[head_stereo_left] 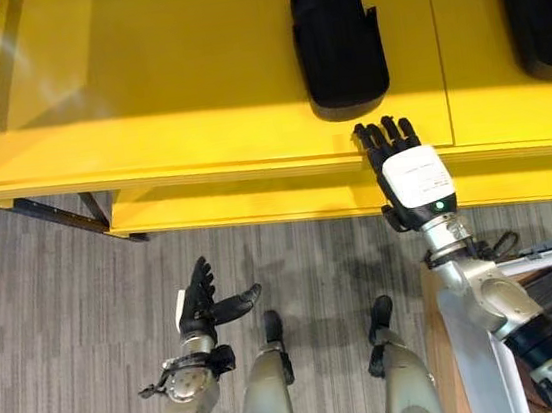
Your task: Move parts from the plastic box to the shelf.
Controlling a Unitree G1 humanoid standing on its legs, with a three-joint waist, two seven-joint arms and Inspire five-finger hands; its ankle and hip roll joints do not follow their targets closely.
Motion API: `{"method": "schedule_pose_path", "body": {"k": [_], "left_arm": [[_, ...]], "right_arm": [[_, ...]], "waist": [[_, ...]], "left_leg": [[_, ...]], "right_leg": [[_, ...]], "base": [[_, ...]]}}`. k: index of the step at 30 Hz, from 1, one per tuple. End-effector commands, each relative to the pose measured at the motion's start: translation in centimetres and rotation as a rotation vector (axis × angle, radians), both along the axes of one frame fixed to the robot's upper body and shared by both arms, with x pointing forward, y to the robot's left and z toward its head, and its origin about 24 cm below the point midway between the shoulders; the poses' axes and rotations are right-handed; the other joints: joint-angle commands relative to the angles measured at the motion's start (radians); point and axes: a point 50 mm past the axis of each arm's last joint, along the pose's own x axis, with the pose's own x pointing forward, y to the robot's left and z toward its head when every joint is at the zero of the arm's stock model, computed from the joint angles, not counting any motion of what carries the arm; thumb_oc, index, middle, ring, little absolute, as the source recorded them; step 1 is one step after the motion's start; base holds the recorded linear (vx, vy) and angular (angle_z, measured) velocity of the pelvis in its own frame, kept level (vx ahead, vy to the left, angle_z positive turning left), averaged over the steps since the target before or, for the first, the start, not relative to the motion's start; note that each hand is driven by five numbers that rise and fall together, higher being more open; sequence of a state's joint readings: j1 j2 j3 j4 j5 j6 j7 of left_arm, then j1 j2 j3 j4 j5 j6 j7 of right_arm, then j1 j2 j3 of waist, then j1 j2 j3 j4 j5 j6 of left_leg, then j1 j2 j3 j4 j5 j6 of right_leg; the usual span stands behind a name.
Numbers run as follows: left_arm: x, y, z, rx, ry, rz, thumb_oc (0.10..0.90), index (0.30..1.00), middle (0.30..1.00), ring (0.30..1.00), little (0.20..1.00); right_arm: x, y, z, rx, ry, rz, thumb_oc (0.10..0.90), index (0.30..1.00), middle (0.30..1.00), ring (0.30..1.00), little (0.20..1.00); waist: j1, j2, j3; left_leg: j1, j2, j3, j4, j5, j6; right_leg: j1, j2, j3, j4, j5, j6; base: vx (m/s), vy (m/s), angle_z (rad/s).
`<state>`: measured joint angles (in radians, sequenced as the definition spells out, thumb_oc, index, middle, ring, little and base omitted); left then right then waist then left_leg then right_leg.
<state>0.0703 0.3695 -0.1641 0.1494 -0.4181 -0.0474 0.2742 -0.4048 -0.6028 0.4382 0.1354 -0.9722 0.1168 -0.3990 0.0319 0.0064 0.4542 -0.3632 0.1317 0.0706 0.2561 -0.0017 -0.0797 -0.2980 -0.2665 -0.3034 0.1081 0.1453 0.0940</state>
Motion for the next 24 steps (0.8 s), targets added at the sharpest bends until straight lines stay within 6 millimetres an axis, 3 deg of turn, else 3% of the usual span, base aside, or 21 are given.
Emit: {"method": "schedule_pose_path", "body": {"k": [1,12,24], "left_arm": [[0.0,0.6,2.5,0.052,-0.154,-0.015,0.9,1.0,1.0,1.0,1.0],[0.2,0.5,2.6,0.041,-0.16,-0.019,0.9,1.0,1.0,1.0,1.0],[0.2,0.7,2.8,0.039,-0.17,0.0,0.9,1.0,1.0,1.0,1.0]], "right_arm": [[0.7,1.6,3.8,-0.035,-0.164,0.081,0.9,1.0,1.0,1.0,1.0],[1.7,2.6,3.5,-0.032,-0.109,0.095,0.9,1.0,1.0,1.0,1.0],[2.5,0.5,3.6,0.058,-0.123,-0.028,0.9,1.0,1.0,1.0,1.0]], "waist": [[0.01,-0.025,-0.039],[0.023,-0.027,-0.028],[0.026,-0.021,-0.022]], "left_leg": [[0.02,0.023,0.016,0.005,-0.037,-0.008],[0.008,0.018,0.014,0.011,-0.039,-0.006],[-0.001,0.009,0.016,0.013,-0.042,0.0]], "right_leg": [[0.08,-0.071,-0.019,0.121,-0.149,0.076],[0.076,-0.074,-0.025,0.122,-0.148,0.076],[0.071,-0.079,-0.023,0.124,-0.149,0.078]], "base": [[0.02,0.002,0.06],[0.01,0.002,0.01],[0.0,0.0,0.0]]}}
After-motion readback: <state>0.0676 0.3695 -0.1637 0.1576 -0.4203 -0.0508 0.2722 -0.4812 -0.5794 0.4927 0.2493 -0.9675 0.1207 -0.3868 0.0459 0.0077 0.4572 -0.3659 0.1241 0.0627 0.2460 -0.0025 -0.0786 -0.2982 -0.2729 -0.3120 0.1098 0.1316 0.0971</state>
